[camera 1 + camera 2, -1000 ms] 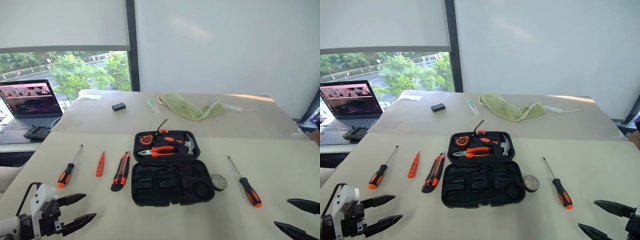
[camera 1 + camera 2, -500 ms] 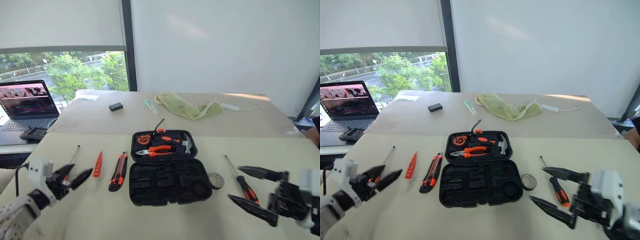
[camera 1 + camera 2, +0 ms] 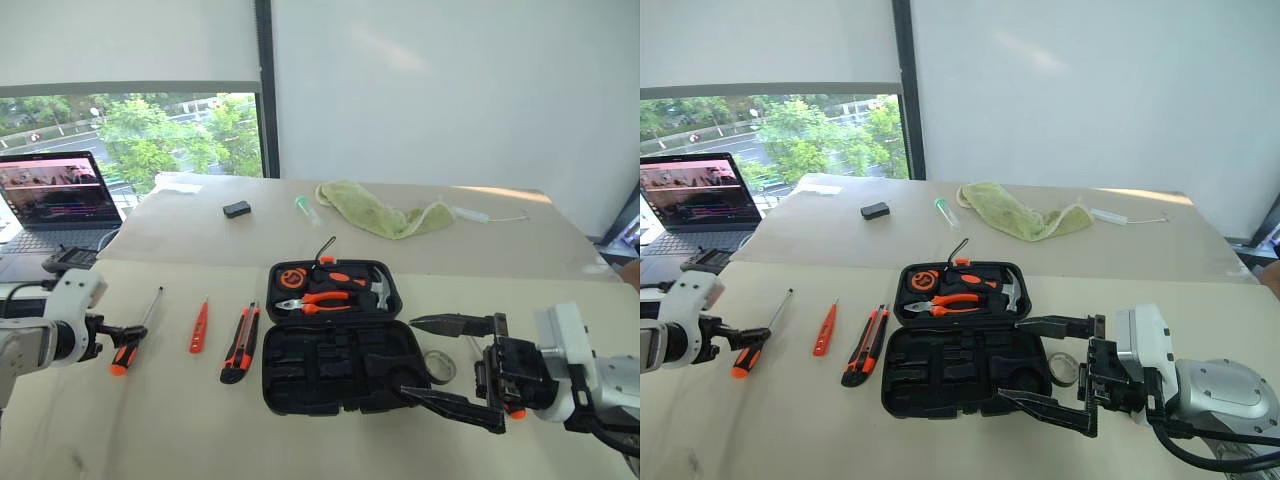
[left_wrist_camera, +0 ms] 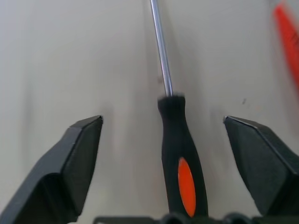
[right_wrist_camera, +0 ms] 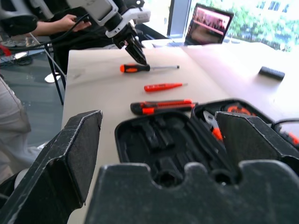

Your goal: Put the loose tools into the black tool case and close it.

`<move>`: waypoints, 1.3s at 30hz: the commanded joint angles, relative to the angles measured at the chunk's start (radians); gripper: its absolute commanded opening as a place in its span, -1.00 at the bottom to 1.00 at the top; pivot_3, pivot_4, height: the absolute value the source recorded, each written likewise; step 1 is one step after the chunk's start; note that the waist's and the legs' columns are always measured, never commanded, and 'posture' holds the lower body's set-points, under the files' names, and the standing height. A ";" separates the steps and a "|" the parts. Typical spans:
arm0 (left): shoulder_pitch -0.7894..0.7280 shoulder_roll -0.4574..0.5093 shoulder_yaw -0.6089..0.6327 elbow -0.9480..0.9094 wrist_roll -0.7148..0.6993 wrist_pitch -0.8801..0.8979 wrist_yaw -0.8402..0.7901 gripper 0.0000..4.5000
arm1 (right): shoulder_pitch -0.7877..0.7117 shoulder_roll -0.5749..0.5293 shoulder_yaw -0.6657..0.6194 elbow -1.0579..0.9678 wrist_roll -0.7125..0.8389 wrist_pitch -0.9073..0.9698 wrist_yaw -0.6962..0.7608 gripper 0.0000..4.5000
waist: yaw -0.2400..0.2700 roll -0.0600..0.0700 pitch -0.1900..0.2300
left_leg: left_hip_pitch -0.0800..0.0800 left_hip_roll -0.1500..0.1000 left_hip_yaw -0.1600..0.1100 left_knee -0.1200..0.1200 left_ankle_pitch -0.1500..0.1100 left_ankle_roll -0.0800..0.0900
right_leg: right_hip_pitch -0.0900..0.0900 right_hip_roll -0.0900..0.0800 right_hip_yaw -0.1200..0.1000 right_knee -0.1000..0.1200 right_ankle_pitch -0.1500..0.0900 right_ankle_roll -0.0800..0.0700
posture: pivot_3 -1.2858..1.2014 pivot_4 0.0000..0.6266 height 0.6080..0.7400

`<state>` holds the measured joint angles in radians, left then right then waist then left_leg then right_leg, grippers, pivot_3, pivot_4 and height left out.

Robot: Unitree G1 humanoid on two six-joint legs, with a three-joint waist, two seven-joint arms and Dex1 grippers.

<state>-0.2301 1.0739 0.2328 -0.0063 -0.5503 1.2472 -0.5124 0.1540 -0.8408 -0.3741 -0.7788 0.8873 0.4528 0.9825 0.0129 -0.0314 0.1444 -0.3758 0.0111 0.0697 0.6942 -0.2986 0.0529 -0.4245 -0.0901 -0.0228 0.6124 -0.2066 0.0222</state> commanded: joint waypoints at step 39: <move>-0.718 -0.415 -0.910 0.083 0.461 -0.433 -0.692 -0.63 | 0.697 0.241 -0.522 -0.221 -0.045 -0.073 -0.097 1.00 | 0.004 0.004 -0.001 | -0.009 -0.011 -0.004 0.012 -0.003 0.011 | 0.000 -0.002 0.008 0.001 0.000 0.012 | 0.03 -0.52 1.00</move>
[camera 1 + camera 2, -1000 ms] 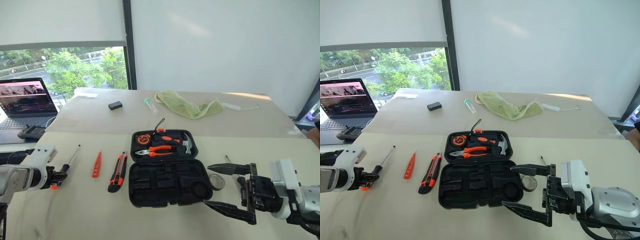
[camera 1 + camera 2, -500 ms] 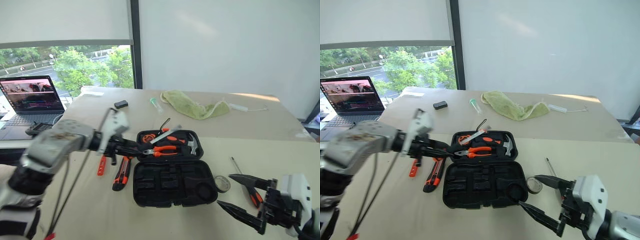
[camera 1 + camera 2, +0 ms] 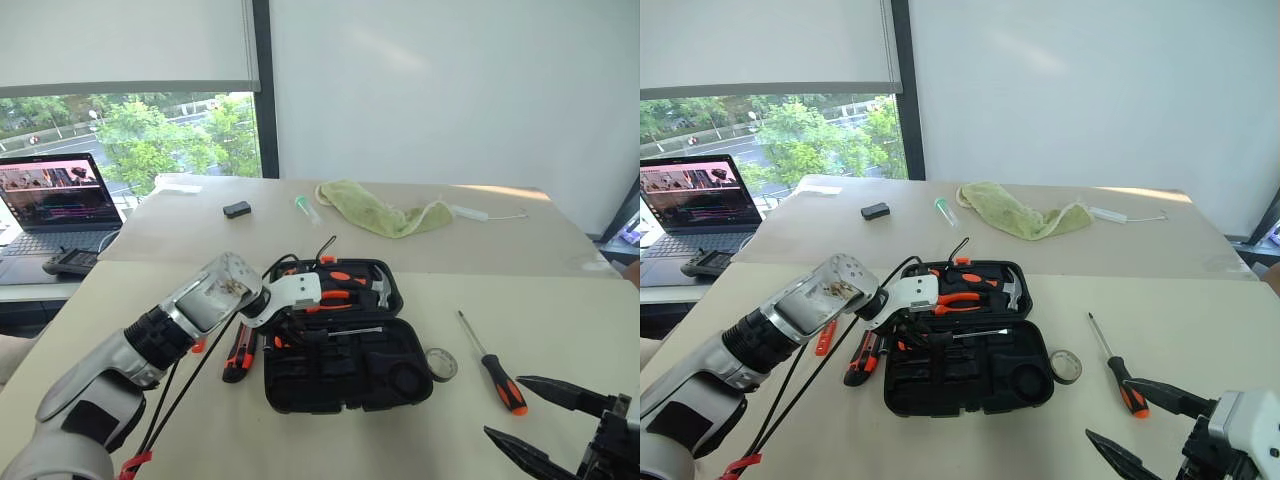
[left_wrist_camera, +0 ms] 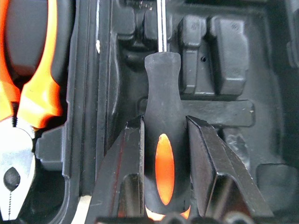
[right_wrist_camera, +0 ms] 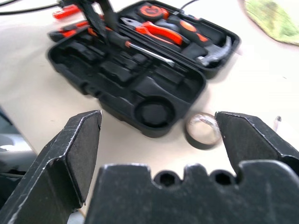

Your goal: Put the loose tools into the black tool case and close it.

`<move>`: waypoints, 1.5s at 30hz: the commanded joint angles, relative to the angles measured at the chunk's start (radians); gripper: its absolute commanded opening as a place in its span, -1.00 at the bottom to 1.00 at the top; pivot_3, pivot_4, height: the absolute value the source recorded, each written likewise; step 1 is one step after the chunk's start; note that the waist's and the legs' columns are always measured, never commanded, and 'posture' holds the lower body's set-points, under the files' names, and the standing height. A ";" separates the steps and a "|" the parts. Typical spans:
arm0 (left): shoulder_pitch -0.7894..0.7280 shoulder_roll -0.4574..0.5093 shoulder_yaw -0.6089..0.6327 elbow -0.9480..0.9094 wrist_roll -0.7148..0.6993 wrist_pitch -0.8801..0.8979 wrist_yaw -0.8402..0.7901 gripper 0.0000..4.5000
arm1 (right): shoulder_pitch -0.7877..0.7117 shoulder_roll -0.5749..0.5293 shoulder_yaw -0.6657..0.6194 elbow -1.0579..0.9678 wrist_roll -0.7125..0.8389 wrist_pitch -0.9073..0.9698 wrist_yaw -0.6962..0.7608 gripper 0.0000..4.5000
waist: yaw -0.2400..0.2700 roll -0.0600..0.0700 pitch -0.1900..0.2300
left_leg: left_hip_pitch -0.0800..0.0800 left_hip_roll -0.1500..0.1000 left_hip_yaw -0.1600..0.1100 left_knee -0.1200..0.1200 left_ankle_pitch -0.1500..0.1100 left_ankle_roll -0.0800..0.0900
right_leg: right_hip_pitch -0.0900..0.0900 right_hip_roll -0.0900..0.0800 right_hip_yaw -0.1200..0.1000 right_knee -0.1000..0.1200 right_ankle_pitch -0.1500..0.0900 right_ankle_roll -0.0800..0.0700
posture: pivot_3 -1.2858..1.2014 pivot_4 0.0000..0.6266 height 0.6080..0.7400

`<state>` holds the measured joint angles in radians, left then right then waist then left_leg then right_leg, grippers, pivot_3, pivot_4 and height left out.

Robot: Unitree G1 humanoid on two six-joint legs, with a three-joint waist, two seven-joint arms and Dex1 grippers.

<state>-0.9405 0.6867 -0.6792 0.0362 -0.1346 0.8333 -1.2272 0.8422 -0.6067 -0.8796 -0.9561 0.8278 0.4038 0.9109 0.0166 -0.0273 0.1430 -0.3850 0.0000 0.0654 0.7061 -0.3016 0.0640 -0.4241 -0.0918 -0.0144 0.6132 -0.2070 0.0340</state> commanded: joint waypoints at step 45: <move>0.493 -0.311 0.170 0.180 0.231 -0.533 0.483 -0.99 | 0.041 -0.105 0.021 -0.088 0.049 0.006 -0.259 1.00 | 0.027 0.008 -0.026 | 0.014 0.000 -0.002 0.005 -0.004 0.007 | 0.018 -0.010 0.001 -0.004 -0.005 -0.005 | 0.03 -0.52 1.00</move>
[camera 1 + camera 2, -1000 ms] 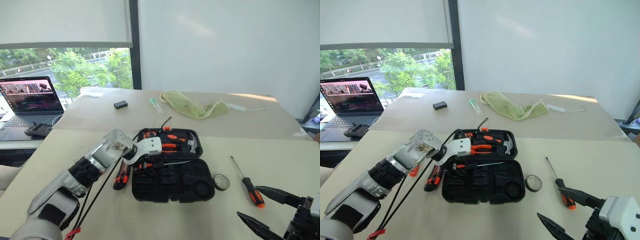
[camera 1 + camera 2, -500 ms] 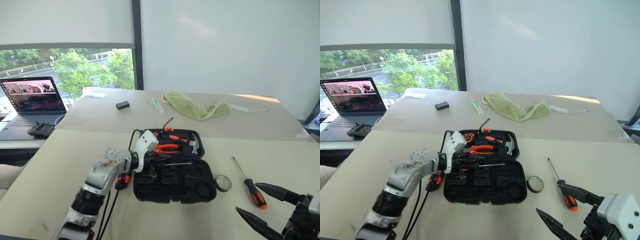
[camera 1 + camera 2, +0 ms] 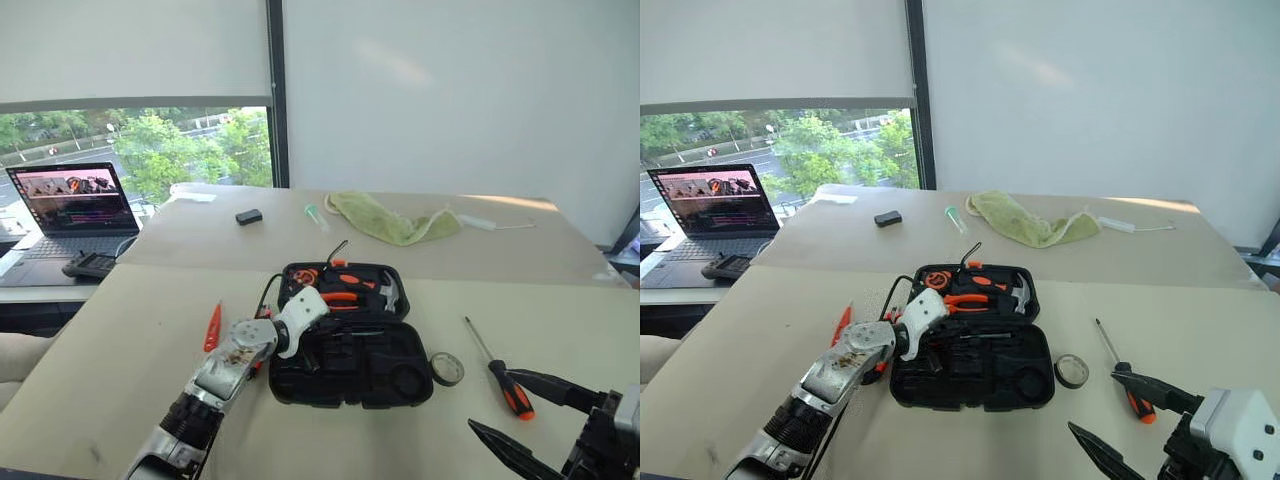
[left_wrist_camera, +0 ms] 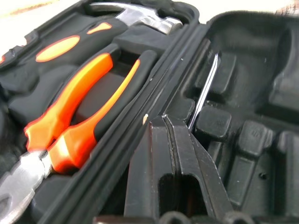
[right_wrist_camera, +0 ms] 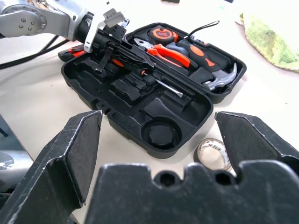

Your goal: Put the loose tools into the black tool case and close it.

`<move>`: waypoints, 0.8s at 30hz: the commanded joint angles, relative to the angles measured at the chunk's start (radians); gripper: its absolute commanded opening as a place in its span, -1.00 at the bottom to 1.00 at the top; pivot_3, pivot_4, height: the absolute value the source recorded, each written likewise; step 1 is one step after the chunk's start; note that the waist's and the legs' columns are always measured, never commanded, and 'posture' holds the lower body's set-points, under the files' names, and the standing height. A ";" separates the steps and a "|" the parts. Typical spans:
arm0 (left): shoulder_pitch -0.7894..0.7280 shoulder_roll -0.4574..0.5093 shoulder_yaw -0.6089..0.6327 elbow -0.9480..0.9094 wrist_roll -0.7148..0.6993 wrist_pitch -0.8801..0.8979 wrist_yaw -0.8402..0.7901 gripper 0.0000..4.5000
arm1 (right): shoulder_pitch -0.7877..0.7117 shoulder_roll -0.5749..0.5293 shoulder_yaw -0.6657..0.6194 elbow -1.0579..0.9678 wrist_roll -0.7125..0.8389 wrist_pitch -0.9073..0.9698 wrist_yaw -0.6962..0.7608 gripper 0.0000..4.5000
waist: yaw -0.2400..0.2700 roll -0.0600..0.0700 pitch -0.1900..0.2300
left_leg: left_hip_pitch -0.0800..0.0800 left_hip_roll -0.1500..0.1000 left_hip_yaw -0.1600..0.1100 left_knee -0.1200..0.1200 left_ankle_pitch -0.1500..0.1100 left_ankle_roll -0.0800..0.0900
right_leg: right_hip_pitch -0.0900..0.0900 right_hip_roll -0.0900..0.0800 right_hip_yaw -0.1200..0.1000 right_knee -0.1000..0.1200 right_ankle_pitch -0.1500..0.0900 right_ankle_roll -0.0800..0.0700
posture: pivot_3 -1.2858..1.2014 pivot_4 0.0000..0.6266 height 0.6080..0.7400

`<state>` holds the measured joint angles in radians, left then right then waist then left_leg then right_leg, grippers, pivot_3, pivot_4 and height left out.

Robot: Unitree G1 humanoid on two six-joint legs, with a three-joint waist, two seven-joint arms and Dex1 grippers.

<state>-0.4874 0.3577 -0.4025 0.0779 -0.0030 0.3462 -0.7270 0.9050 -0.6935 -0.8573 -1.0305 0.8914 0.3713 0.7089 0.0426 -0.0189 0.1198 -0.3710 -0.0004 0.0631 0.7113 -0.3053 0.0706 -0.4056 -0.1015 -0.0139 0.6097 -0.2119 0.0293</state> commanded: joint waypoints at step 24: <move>-0.064 0.434 0.349 -0.582 -0.804 0.528 -0.494 0.98 | -0.757 -0.308 0.446 0.562 -0.025 0.832 -0.455 1.00 | -0.022 -0.003 0.018 | -0.018 -0.002 0.000 0.002 0.001 0.000 | -0.016 0.006 0.001 0.001 0.001 0.001 | 0.03 -0.52 1.00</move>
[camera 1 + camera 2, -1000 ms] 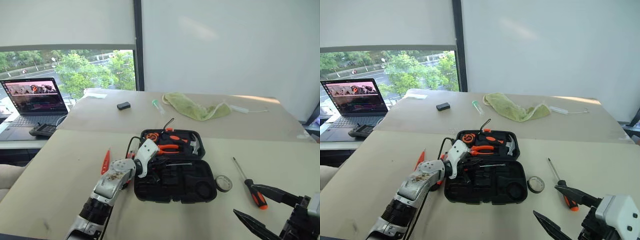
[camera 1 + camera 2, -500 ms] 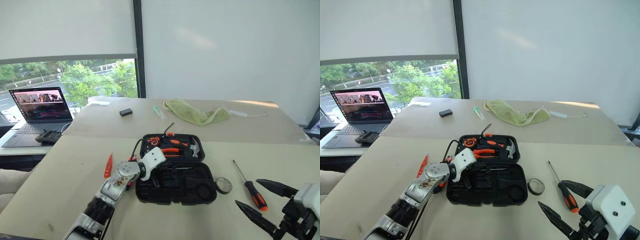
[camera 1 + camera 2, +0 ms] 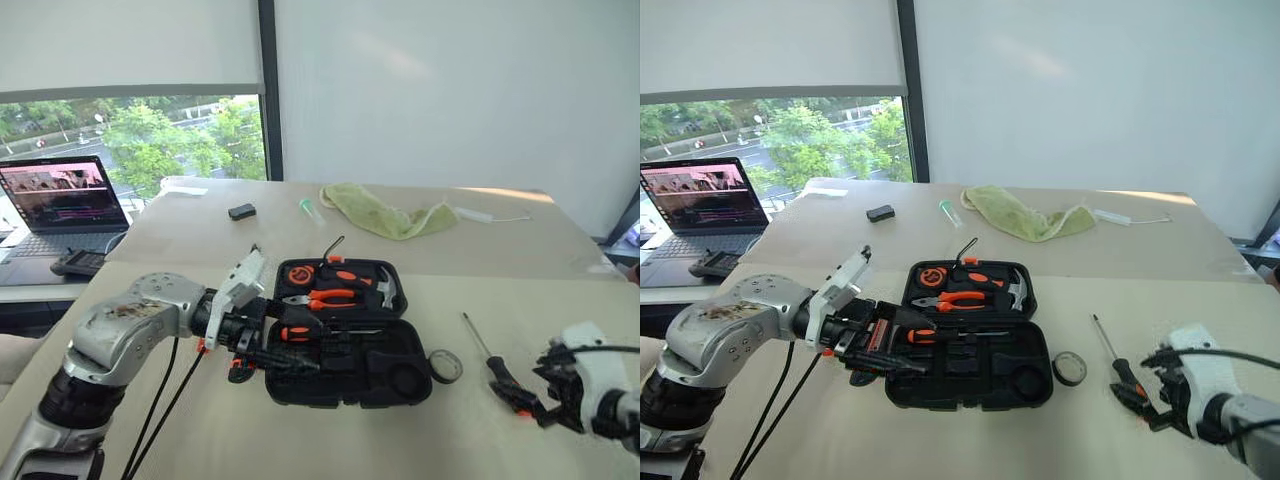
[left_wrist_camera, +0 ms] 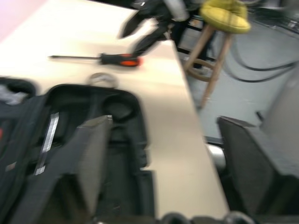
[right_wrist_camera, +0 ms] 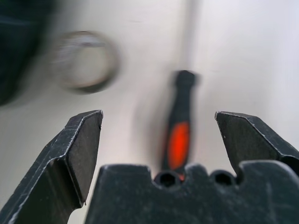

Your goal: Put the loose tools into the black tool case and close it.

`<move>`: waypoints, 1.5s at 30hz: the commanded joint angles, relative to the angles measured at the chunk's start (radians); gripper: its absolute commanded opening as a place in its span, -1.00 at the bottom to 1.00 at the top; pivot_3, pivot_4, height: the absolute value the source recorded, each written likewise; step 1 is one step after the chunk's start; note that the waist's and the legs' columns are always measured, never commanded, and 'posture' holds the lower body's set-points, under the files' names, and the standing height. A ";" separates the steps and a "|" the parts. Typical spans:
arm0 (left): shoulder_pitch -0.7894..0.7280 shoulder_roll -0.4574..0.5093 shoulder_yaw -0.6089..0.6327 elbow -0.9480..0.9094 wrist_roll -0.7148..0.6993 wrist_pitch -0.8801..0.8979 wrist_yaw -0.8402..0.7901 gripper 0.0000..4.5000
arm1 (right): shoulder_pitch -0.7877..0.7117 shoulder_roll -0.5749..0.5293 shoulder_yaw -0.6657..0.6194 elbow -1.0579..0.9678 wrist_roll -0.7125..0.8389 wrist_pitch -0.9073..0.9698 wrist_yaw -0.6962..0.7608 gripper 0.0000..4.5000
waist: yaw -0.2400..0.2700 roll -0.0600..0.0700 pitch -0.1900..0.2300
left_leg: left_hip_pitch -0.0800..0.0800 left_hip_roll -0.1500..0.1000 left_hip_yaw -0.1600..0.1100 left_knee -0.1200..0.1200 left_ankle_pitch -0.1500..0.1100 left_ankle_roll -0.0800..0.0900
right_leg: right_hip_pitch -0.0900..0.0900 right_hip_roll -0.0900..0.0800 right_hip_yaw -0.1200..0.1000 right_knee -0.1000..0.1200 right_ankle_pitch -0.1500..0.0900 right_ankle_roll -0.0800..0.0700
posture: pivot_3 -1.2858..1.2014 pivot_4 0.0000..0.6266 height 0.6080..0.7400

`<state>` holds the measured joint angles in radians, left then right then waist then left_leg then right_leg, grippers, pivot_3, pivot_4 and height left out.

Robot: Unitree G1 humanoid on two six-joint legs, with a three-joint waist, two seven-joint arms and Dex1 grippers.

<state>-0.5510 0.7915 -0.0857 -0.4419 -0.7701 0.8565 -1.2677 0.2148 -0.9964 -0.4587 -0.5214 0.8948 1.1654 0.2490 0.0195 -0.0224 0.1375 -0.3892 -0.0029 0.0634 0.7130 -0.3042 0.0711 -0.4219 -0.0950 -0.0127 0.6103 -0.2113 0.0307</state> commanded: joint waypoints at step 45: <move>0.834 0.046 0.620 -0.184 -0.108 -0.213 0.178 0.99 | -1.079 0.208 1.070 0.555 -0.911 -0.679 1.123 -0.64 | -0.014 0.005 0.011 | 0.001 0.002 -0.001 -0.002 0.006 -0.013 | -0.004 -0.002 -0.004 0.002 0.005 0.002 | 0.03 -0.52 1.00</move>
<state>0.2807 0.8381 0.5269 -0.5970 -0.8655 0.6585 -1.0985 -0.8594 -0.7912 0.6124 0.0299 0.0047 0.4514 1.3522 0.0056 -0.0176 0.1482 -0.3875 -0.0010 0.0626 0.7106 -0.2985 0.0575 -0.4257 -0.0973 -0.0162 0.6127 -0.2065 0.0322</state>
